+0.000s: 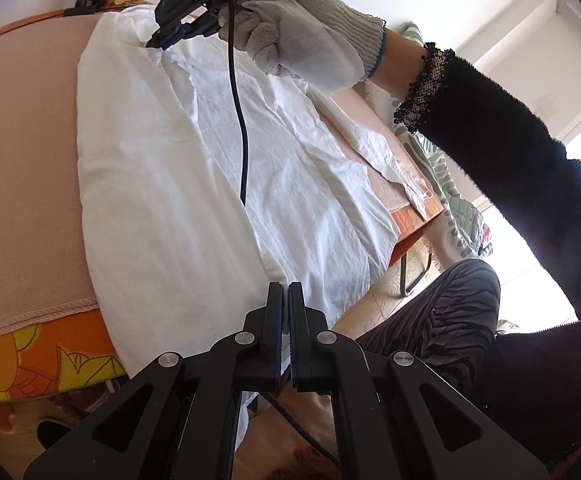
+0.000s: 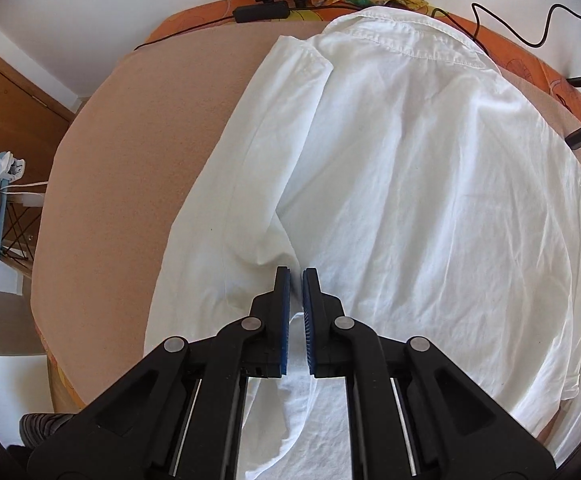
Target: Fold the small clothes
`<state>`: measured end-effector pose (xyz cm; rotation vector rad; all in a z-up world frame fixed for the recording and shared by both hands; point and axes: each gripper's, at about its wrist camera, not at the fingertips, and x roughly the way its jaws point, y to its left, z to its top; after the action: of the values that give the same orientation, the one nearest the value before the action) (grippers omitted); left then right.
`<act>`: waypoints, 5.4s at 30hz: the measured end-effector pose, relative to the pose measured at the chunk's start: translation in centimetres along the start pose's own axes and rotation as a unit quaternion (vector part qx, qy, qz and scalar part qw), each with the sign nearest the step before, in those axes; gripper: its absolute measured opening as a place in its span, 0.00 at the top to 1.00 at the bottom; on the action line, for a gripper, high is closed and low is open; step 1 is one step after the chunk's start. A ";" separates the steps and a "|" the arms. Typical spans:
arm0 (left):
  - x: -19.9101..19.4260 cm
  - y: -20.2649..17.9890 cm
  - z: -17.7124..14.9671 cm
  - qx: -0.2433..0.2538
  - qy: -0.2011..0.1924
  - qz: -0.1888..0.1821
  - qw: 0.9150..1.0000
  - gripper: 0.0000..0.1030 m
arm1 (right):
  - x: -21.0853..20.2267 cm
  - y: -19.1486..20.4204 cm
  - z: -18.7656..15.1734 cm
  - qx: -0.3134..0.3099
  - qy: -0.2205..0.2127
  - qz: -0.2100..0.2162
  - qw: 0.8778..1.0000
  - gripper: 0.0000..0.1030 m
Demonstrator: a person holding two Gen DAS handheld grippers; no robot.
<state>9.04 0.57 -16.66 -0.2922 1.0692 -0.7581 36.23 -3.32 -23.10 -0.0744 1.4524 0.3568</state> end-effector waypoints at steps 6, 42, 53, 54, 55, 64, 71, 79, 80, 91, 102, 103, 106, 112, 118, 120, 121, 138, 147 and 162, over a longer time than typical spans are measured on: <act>-1.2 -1.4 -0.3 0.031 -0.003 -0.024 0.999 0.88 | -3.3 -1.0 -0.9 -0.008 -0.038 -0.004 0.999 0.63; -0.6 3.8 1.1 0.032 -0.024 0.132 0.990 0.88 | -1.5 9.9 -15.2 -0.160 -0.096 0.039 0.982 0.78; -1.3 2.7 -3.0 0.066 -0.011 0.145 0.987 0.88 | -1.8 10.8 -21.2 -0.202 -0.085 0.034 0.975 0.78; -1.4 2.7 -3.3 0.068 -0.009 0.144 0.987 0.88 | -1.9 10.7 -21.6 -0.200 -0.085 0.035 0.975 0.78; -1.3 2.4 -3.4 0.073 -0.006 0.146 0.987 0.88 | -2.1 10.6 -22.1 -0.199 -0.087 0.035 0.976 0.78; -2.9 1.6 -4.9 0.065 -0.003 0.151 0.986 0.88 | -4.8 9.6 -26.1 -0.188 -0.100 0.048 0.976 0.78; -5.4 0.0 -3.4 0.052 -0.073 0.136 0.987 0.88 | -10.3 6.1 -27.8 -0.145 -0.167 0.040 0.974 0.48; -3.4 -3.3 -0.3 0.083 -0.086 0.110 0.987 0.87 | -15.9 -2.2 -30.4 -0.051 -0.214 0.000 0.976 0.48; -3.1 -3.7 0.1 0.086 -0.087 0.108 0.987 0.83 | -16.4 -3.4 -30.8 -0.037 -0.217 -0.007 0.975 0.48; 1.0 -7.5 3.8 0.121 -0.089 0.071 0.986 0.66 | -21.4 -17.8 -37.2 0.106 -0.240 -0.085 0.961 0.48; 3.9 -9.4 5.4 0.122 -0.075 0.053 0.988 0.58 | -23.3 -31.3 -42.2 0.225 -0.227 -0.144 0.937 0.48; 4.1 -9.5 5.5 0.122 -0.074 0.052 0.988 0.58 | -23.2 -32.6 -42.7 0.239 -0.225 -0.145 0.934 0.48; 4.4 -9.8 5.7 0.121 -0.070 0.052 0.989 0.58 | -22.9 -36.0 -44.1 0.277 -0.218 -0.135 0.926 0.48; 5.3 -10.5 6.2 0.125 -0.061 0.055 0.989 0.58 | -21.6 -39.2 -45.6 0.311 -0.214 -0.112 0.919 0.48; 6.2 -10.7 6.8 0.121 -0.051 0.053 0.990 0.58 | -20.1 -39.8 -45.2 0.313 -0.200 -0.090 0.924 0.48; 6.4 -10.7 6.8 0.123 -0.048 0.057 0.990 0.58 | -19.7 -39.7 -45.1 0.312 -0.191 -0.092 0.926 0.48; 6.6 -10.7 6.8 0.124 -0.048 0.059 0.989 0.58 | -19.5 -39.6 -45.1 0.311 -0.184 -0.099 0.927 0.48; 7.0 -8.4 7.1 0.105 -0.046 0.076 0.991 0.58 | -21.0 -33.3 -43.7 0.241 -0.203 -0.152 0.937 0.94; 7.4 -6.7 6.9 0.073 -0.045 0.080 0.993 0.58 | -24.7 -22.0 -40.0 0.146 -0.275 -0.073 0.947 0.95; 6.6 -4.1 6.6 -0.004 -0.058 0.038 0.998 0.58 | -17.2 -6.3 -39.0 -0.050 -0.160 0.101 0.981 0.94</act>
<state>14.81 -7.73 -15.72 -0.2969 0.9690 -0.6621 -0.56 -22.88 -12.22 0.0499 1.1249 0.5808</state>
